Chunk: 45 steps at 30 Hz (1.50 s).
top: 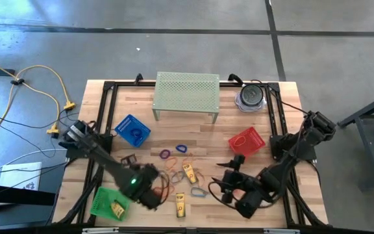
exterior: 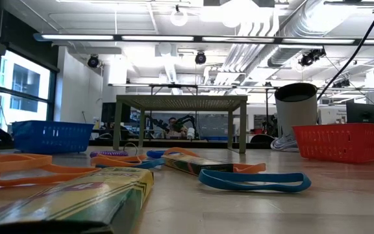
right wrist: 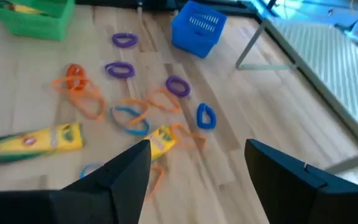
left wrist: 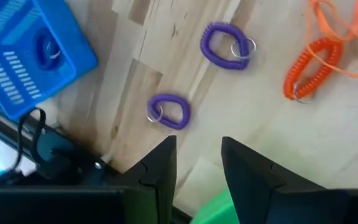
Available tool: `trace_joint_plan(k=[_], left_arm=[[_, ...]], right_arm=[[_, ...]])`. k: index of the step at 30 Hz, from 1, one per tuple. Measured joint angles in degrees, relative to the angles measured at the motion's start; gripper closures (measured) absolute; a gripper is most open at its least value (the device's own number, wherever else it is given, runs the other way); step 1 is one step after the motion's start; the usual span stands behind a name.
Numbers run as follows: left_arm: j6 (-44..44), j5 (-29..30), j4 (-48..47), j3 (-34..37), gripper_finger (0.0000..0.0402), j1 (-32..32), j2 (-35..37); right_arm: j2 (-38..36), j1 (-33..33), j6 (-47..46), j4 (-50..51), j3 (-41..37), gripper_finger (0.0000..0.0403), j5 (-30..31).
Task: Pick & Place Office Desk Supplies
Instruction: Put the purple spring keychain into the blue bin
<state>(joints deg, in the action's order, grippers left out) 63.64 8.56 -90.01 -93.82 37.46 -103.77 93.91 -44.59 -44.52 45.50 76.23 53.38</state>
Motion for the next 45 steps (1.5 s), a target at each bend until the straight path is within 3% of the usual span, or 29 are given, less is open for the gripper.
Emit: trace_joint_plan(k=[3,9,12,17,22,27,31,36,40,45], left_arm=[[-6.93,-0.75,0.01,0.00,0.0282,-3.91,0.01],[-4.84,-1.46,-0.01,0.02,0.0282,-9.35,0.04],[-3.25,-1.34,-0.01,0.29,0.0282,-10.59,-0.25],[-9.86,-1.39,1.72,0.35,0.0266,-11.11,-1.18],[-11.96,-0.86,2.01,0.35,0.0208,-11.05,-2.15],[-21.62,-0.34,1.96,0.35,0.0152,-10.73,-3.74],[-31.33,2.92,-0.02,1.62,0.0141,-11.31,-3.27],[-41.92,2.42,0.35,6.67,0.0140,-11.30,0.19],[-50.04,2.71,8.71,13.00,0.0140,-10.73,4.32],[-57.77,3.62,26.12,23.44,0.0140,-10.95,11.25]], right_arm=[[0.00,-1.96,-2.11,2.63,0.00,0.0154,0.77],[0.00,-3.89,-0.22,3.38,0.00,0.0154,10.85],[0.00,-4.17,1.06,3.90,0.00,0.0154,12.44],[0.00,-4.16,0.63,4.71,0.00,0.0154,9.86],[0.00,-4.40,-4.12,5.03,0.00,0.0154,3.76],[0.00,-5.25,-9.89,5.40,0.00,0.0154,1.14],[0.02,-5.45,-12.41,5.37,0.00,0.0154,2.61],[0.05,-5.39,-16.48,5.46,0.00,0.0154,2.52],[0.15,-5.71,-18.72,5.41,-0.41,0.0154,1.08],[0.20,-5.74,-22.72,4.85,-1.36,0.0154,-0.01]])
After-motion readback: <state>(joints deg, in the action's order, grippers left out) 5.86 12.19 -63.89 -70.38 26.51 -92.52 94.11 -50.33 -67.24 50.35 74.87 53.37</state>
